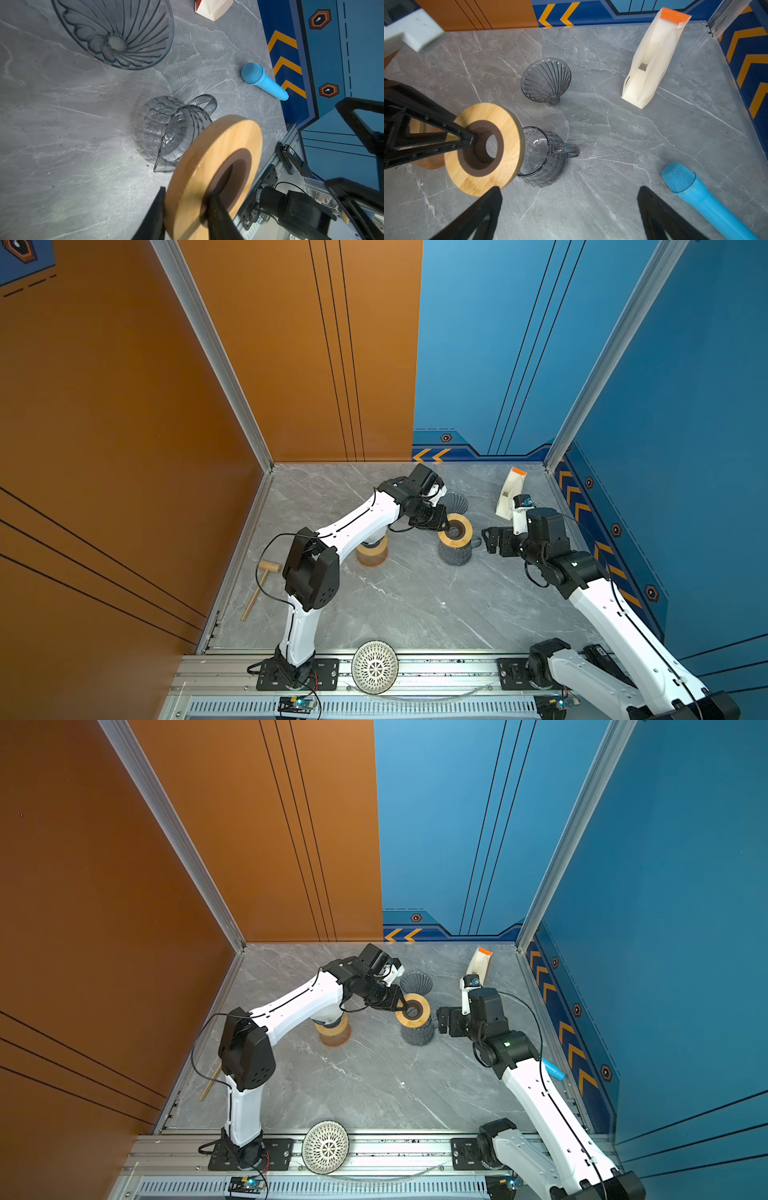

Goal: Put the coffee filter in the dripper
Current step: 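Carry the wooden ring with the left gripper over the glass pitcher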

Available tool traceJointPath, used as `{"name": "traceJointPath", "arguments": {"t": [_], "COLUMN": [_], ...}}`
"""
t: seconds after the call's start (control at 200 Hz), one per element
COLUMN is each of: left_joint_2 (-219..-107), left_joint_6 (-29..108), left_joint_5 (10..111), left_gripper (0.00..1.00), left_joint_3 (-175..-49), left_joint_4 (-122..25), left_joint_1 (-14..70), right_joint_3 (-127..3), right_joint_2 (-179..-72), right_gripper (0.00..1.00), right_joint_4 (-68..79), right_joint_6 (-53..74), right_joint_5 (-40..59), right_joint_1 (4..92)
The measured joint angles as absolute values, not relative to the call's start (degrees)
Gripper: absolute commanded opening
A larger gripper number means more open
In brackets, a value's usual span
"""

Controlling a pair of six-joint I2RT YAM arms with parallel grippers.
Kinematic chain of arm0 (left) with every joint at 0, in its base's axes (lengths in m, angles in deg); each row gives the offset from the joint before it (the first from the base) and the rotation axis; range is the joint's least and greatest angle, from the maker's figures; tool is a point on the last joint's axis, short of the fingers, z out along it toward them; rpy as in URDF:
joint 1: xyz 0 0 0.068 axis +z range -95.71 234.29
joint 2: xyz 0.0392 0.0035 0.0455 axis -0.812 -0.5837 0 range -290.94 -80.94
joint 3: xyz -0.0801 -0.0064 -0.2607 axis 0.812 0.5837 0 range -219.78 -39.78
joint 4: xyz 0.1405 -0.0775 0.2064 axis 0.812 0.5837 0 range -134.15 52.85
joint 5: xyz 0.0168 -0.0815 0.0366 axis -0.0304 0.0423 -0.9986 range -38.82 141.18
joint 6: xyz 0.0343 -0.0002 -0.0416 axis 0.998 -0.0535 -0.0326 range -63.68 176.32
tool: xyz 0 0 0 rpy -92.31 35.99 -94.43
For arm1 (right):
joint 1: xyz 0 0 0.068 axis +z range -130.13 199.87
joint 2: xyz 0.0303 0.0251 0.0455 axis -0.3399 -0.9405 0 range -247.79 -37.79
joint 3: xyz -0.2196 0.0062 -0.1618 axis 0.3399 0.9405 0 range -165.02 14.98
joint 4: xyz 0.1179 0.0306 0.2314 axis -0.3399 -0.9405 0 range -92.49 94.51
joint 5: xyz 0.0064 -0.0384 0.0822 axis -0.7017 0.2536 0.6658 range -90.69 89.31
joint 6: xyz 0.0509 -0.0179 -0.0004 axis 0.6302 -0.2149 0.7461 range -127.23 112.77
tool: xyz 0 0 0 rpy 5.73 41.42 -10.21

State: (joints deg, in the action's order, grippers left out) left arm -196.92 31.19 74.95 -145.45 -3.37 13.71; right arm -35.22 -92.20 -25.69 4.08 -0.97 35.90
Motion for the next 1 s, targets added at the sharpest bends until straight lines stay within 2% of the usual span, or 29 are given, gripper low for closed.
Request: {"name": "traceJointPath", "arguments": {"t": [0.436,1.001], "left_joint_2": [-201.82,-203.26], "left_joint_6": [29.01,26.28], "left_joint_5": [76.37,77.66], "left_gripper": [0.21,0.34], "left_joint_3": [-146.84,-146.95], "left_joint_4": [-4.2,-6.59], "left_joint_1": [13.47,12.97], "right_joint_3": [-35.22,-35.22], "right_joint_2": [-92.2,-92.2], "right_gripper": [1.0,1.0], "right_joint_4": [-26.06,-26.06], "right_joint_6": [4.06,4.06], "right_joint_5": [-1.01,-0.99], "right_joint_1": [35.9,35.64]}}
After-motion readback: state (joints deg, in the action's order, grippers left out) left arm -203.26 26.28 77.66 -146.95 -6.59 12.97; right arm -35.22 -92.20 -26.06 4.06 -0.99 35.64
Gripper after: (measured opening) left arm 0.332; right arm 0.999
